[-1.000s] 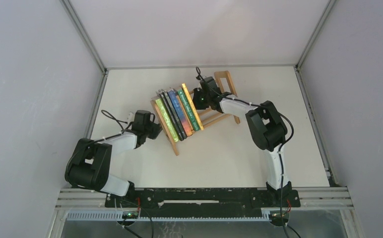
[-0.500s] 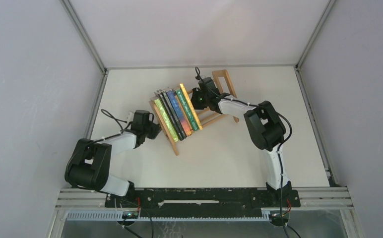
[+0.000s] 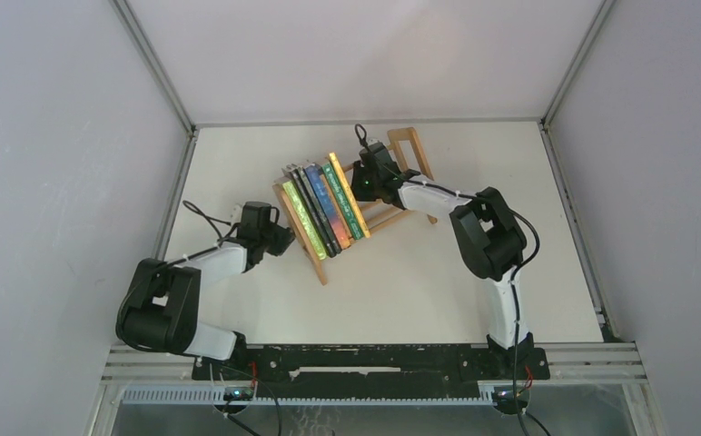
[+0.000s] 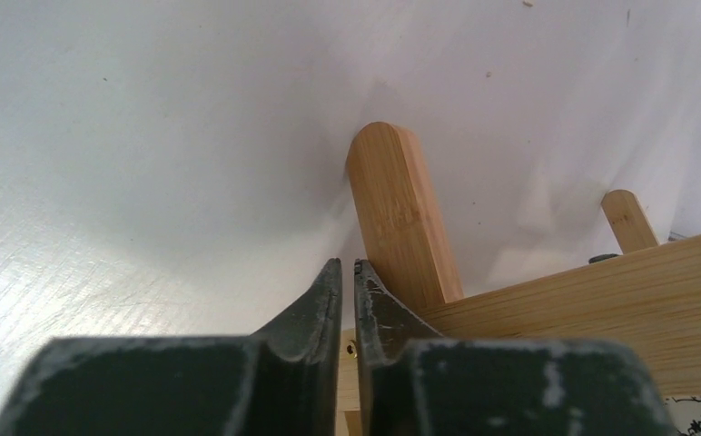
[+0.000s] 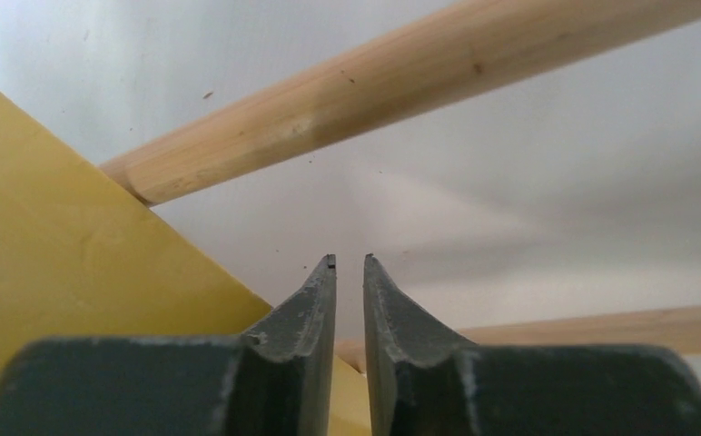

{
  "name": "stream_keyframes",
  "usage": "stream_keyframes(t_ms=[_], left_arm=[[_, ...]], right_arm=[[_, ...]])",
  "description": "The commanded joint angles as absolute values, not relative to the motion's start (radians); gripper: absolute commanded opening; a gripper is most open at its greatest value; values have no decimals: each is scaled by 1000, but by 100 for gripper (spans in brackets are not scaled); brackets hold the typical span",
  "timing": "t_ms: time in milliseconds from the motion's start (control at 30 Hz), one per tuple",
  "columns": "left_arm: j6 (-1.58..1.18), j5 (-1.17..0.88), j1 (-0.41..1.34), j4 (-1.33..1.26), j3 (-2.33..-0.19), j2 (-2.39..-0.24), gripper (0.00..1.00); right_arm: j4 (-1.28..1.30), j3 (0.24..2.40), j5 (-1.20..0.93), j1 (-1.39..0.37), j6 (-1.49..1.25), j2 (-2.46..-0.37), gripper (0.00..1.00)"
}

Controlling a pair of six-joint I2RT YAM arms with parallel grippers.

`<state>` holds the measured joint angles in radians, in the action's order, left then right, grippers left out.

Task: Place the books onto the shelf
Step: Adjust the book on the shelf.

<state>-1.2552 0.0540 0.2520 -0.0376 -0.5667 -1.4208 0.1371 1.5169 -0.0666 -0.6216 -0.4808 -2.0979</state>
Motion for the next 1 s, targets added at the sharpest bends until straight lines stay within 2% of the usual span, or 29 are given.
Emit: stream_keyframes(t_ms=[0,167,300,567,967], left_arm=[[-1269,-106,272,-169,-679,-1359,20],[-1258,-50,270,-107,-673,-1323,53],[-1242,-18,268,-59,-677,-1299,67],[-1198,87,267,74,-683,-1202,84],[-1139,267,268,284,-693,-992,93]], right_arm=[[189,1519,-49,-660,-482,-1989,27],[223,1507,-28,-632,-458,-1949,37],[241,1502,-23,-620,-433,-1916,46],[298,1500,-16,-605,-389,-1845,61],[357,1485,-34,-546,-335,-1629,66]])
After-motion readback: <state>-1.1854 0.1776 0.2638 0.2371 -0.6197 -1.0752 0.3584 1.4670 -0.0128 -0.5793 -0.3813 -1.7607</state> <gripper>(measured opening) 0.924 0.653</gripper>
